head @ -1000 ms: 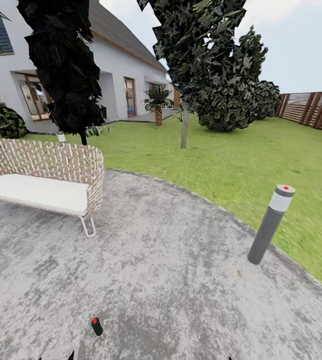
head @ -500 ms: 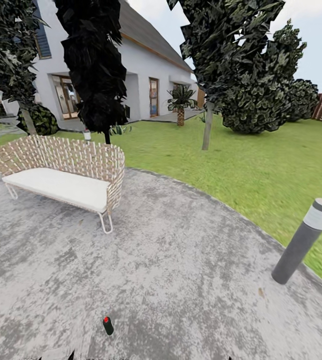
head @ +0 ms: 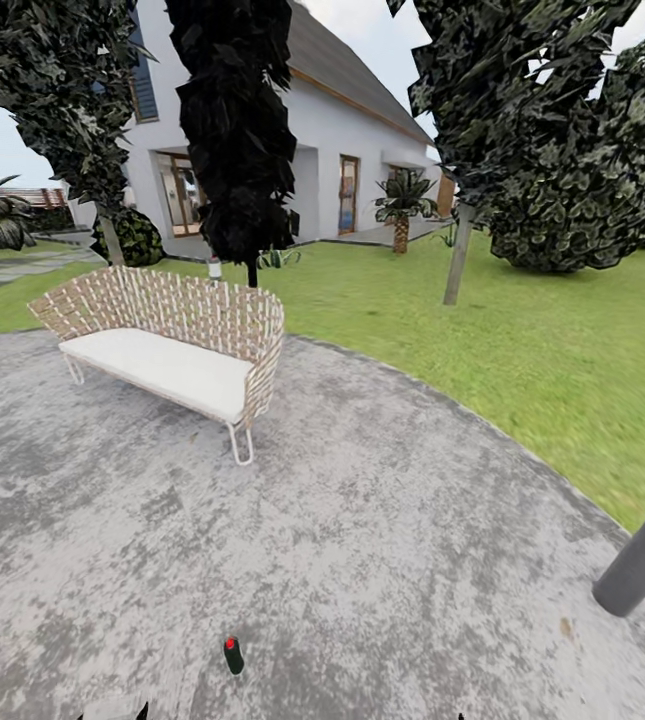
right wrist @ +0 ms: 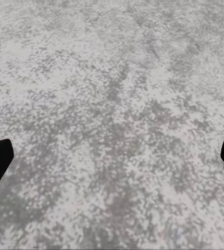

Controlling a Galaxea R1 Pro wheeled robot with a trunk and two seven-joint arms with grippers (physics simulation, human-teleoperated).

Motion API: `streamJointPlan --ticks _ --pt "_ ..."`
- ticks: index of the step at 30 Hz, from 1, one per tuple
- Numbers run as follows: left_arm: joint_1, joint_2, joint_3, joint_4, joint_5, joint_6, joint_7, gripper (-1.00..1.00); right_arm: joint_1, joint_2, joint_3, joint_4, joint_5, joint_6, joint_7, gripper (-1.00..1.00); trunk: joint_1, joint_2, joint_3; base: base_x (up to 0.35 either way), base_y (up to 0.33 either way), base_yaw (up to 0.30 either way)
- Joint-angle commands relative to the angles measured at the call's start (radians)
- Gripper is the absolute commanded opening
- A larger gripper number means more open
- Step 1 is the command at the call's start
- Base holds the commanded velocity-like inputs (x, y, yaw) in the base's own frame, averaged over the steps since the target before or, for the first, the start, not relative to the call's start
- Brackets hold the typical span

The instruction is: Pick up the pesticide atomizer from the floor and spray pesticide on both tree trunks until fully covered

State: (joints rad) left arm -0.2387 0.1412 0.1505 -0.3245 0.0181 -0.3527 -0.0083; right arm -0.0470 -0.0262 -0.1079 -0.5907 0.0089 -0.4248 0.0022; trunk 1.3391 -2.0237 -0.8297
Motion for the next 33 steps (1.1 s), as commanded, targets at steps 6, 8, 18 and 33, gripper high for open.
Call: streamJointPlan --ticks 6,8,18,33 --pt "-0.001 0.000 0.013 0.001 0.002 -0.003 -0.001 1.00 -0.001 0.000 0.002 0.000 0.002 -0.003 0.001 1.00 0.000 0.000 -0.001 0.234 -0.166 0.023" --pt "-0.001 0.000 0.020 0.001 0.002 -0.003 -0.001 1.00 -0.001 0.000 0.002 0.001 0.003 -0.003 0.001 1.00 0.000 0.000 -0.001 0.236 -0.168 0.004" --pt "-0.001 0.000 0.024 0.001 0.002 -0.003 -0.001 1.00 -0.001 0.000 0.002 0.000 0.002 -0.003 0.001 1.00 0.000 0.000 -0.001 0.214 -0.187 0.000" --pt "-0.001 0.000 0.024 0.001 0.002 -0.003 -0.001 1.00 -0.001 0.002 0.002 0.000 0.000 -0.003 -0.004 1.00 0.000 0.000 -0.001 0.017 -0.161 0.213"
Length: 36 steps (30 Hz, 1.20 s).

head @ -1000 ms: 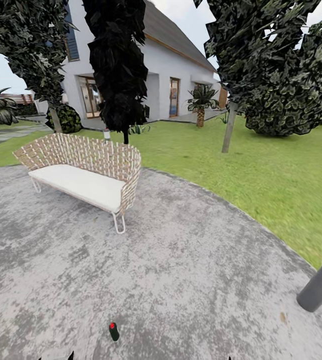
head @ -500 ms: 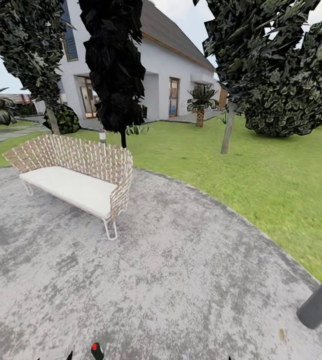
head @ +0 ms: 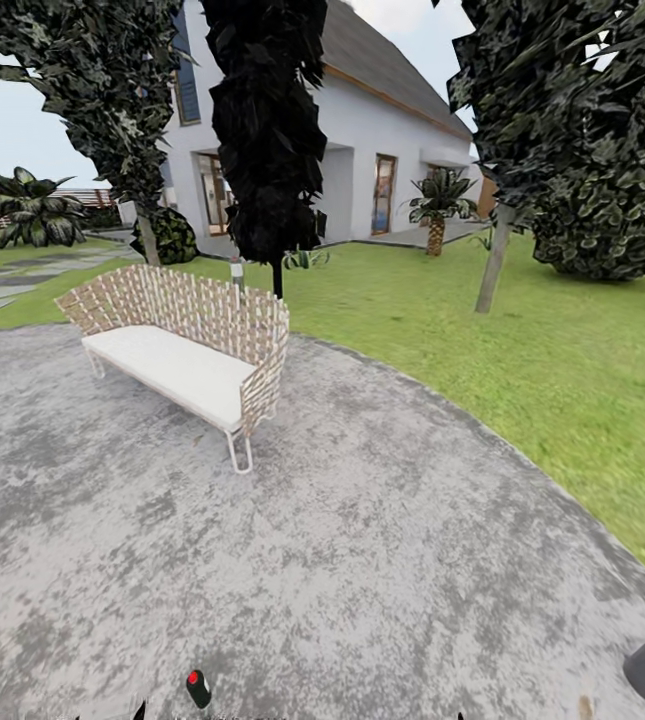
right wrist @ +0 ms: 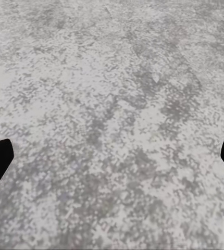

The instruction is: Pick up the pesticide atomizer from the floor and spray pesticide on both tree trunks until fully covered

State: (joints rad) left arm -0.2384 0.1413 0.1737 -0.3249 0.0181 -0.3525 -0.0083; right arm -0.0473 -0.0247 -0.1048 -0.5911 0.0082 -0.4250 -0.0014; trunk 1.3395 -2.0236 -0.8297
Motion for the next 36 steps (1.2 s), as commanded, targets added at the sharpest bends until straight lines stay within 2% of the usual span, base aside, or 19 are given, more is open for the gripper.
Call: streamJointPlan --ticks 1,8,20,36 --pt "-0.001 0.000 0.001 0.001 0.002 -0.003 -0.001 1.00 0.000 0.000 -0.001 0.000 0.001 -0.003 0.000 1.00 0.000 0.000 -0.001 0.000 -0.020 0.278" --pt "-0.001 -0.001 0.001 0.001 0.002 -0.003 -0.001 1.00 0.000 0.000 -0.001 0.001 0.001 -0.003 0.000 1.00 0.000 0.000 -0.001 0.031 -0.017 0.279" --pt "-0.001 0.000 0.003 0.001 0.002 -0.003 -0.001 1.00 0.000 0.000 -0.001 -0.001 0.000 -0.003 0.001 1.00 0.000 0.000 -0.001 0.221 -0.152 0.268" --pt "-0.001 0.000 0.003 0.001 0.002 -0.003 -0.001 1.00 0.000 0.000 -0.001 -0.001 0.001 -0.003 0.002 1.00 0.000 0.000 -0.002 0.228 -0.195 0.055"
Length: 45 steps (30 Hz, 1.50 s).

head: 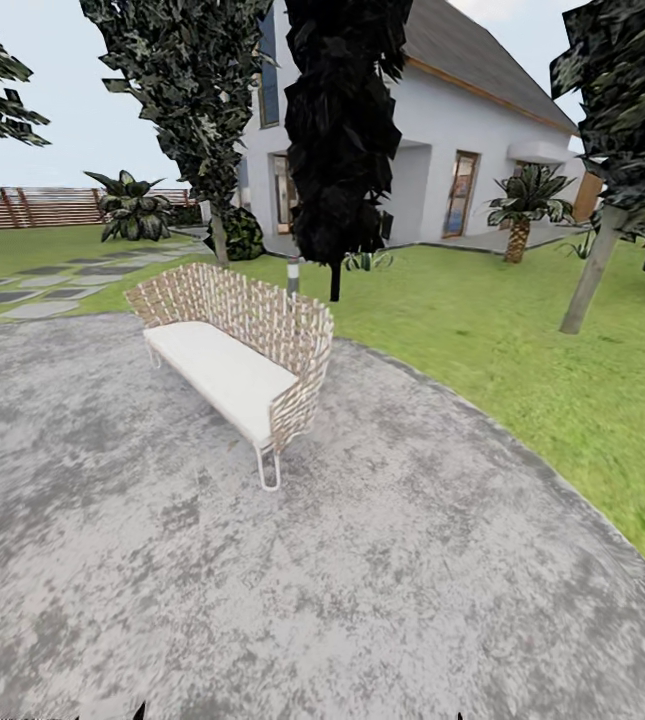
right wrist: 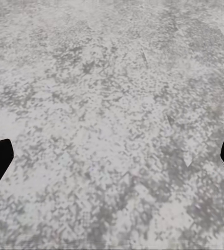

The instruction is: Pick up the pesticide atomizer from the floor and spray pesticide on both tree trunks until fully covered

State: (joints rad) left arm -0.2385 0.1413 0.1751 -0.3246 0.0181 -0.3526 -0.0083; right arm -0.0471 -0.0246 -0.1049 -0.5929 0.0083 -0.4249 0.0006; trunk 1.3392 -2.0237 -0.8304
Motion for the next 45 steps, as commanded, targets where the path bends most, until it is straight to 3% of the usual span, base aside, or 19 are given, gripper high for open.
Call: streamJointPlan --ticks 1,26,45 --pt "-0.001 0.000 0.001 0.001 0.002 -0.003 -0.001 1.00 0.000 0.000 -0.001 0.001 0.001 -0.003 -0.001 1.00 0.000 0.000 -0.001 0.166 -0.241 0.243" --pt "-0.001 0.000 0.001 0.001 0.002 -0.003 0.001 1.00 0.000 0.000 -0.001 0.002 0.001 -0.003 -0.001 1.00 0.000 0.000 -0.001 0.086 -0.245 0.273" --pt "-0.001 0.000 0.001 0.001 0.003 -0.005 0.001 1.00 0.000 0.000 -0.001 0.002 0.002 -0.003 -0.002 1.00 0.000 0.000 -0.001 0.015 -0.029 0.277"
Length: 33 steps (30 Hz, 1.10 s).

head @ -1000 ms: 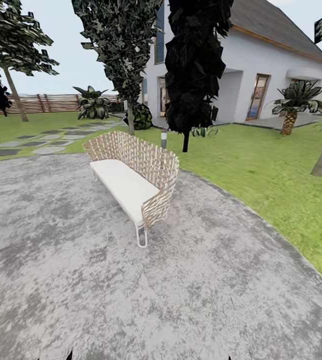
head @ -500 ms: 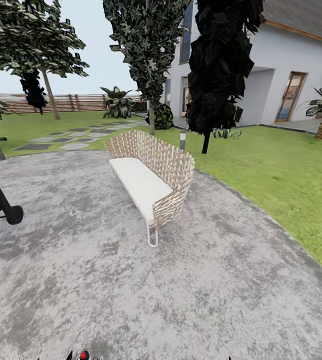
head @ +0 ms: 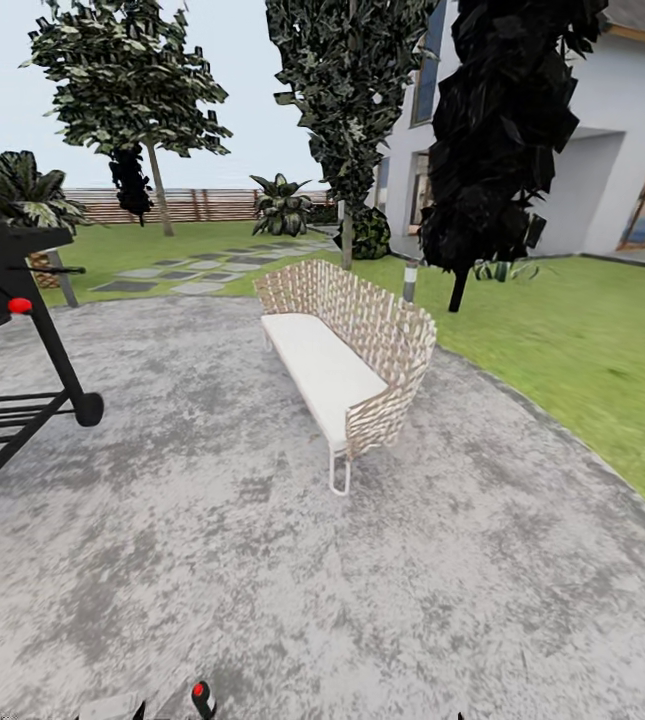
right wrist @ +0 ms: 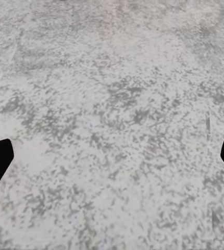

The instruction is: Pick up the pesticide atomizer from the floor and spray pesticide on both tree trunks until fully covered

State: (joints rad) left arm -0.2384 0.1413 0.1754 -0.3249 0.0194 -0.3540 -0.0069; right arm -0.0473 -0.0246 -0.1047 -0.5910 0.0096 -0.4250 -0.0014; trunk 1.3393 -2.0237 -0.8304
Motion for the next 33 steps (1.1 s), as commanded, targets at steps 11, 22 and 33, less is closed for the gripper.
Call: streamJointPlan --ticks 11,22,33 --pt "-0.001 0.000 0.001 0.001 0.002 -0.003 -0.001 1.00 0.000 0.000 -0.001 0.000 0.001 -0.003 0.000 1.00 0.000 0.000 -0.004 0.173 -0.166 0.279" --pt "-0.001 0.000 0.001 0.001 0.002 -0.003 -0.001 1.00 0.000 0.000 -0.001 0.000 0.001 -0.003 0.000 1.00 0.000 0.000 -0.011 0.175 -0.238 0.279" --pt "-0.001 0.000 0.001 0.001 0.002 -0.003 -0.001 1.00 0.000 0.000 -0.001 0.000 0.000 -0.003 0.002 1.00 0.000 0.000 -0.017 0.158 -0.240 0.273"
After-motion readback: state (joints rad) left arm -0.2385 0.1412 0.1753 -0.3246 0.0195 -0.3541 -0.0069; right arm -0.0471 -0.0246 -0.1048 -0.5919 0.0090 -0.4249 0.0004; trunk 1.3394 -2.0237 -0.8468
